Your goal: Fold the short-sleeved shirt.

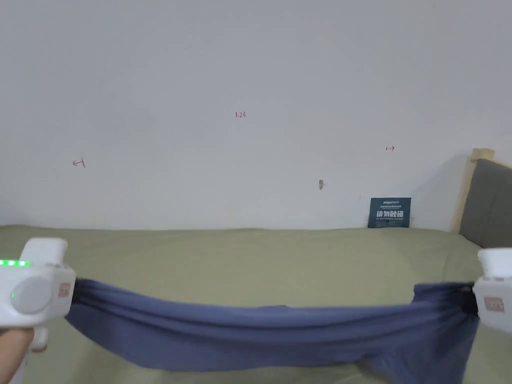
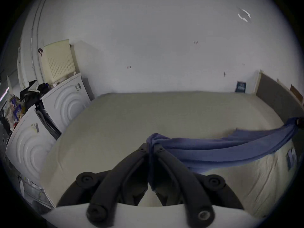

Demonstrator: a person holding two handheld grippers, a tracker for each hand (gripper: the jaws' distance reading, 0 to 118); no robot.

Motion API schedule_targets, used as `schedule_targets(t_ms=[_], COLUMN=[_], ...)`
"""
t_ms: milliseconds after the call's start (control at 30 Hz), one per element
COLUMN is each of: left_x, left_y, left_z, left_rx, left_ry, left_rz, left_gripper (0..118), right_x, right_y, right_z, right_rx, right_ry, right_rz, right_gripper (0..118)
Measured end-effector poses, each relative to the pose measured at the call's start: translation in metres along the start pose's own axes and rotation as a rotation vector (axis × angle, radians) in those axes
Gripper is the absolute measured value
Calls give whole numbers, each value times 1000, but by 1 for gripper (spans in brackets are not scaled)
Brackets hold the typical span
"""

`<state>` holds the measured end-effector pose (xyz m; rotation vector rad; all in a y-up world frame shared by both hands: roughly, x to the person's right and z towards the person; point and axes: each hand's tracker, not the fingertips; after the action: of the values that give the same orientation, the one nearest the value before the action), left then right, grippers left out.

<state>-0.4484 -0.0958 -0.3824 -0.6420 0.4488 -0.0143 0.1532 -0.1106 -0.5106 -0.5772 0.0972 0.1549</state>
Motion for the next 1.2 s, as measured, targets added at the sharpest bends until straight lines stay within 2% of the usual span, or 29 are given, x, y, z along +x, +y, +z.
schedule_targets(t_ms=[100, 267, 300, 367, 433, 567, 700, 767, 800, 833, 867, 900, 967, 1100, 1133, 1167, 1200], left_x=[-3, -19, -23, -33, -43, -50, -49, -52, -52, -55, -58, -61, -62, -47, -42, -34, -31], left_y=[-54, -126, -140, -165, -186, -221, -246, -254, -258, -259, -260, -260, -259, -246, -242, -237, -233], left_z=[28, 78, 88, 105, 114, 117, 108, 104, 103, 103, 102, 101, 108, 138, 151, 164, 172], left_rx=[-41, -103, -109, -129, -141, -184, -247, -262, -265, -264, -265, -277, -218, -183, -139, -104, -78], left_ry=[-28, -46, -52, -62, -71, -91, -109, -114, -122, -128, -127, -133, -121, -126, -143, -155, -175], left_rz=[-28, -21, -22, 30, 45, 57, 51, 60, 67, 80, 97, 111, 152, 134, 136, 143, 137], left_gripper=[2, 2, 2, 2, 2, 2, 2, 2, 6, 36, 81, 117, 116, 113, 104, 90, 70], right_x=[4, 14, 16, 27, 34, 54, 56, 50, 50, 51, 48, 48, 45, 31, 21, 9, -2], right_y=[-55, -131, -145, -173, -195, -238, -260, -264, -264, -264, -263, -262, -255, -239, -233, -228, -224], right_z=[31, 88, 100, 118, 132, 132, 118, 118, 116, 114, 115, 117, 121, 138, 148, 158, 167], right_rx=[-24, -77, -81, -87, -96, -152, -184, -199, -210, -231, -235, -224, -207, -157, -140, -87, -44], right_ry=[14, 50, 44, 61, 59, 83, 77, 88, 80, 57, 46, 54, 53, 82, 78, 88, 97], right_rz=[19, -17, -30, -107, -118, -173, -168, -197, -202, -198, -193, -202, -227, -239, -210, -170, -151], right_gripper=[2, 2, 2, 2, 2, 2, 3, 9, 23, 63, 71, 70, 70, 70, 70, 68, 68])
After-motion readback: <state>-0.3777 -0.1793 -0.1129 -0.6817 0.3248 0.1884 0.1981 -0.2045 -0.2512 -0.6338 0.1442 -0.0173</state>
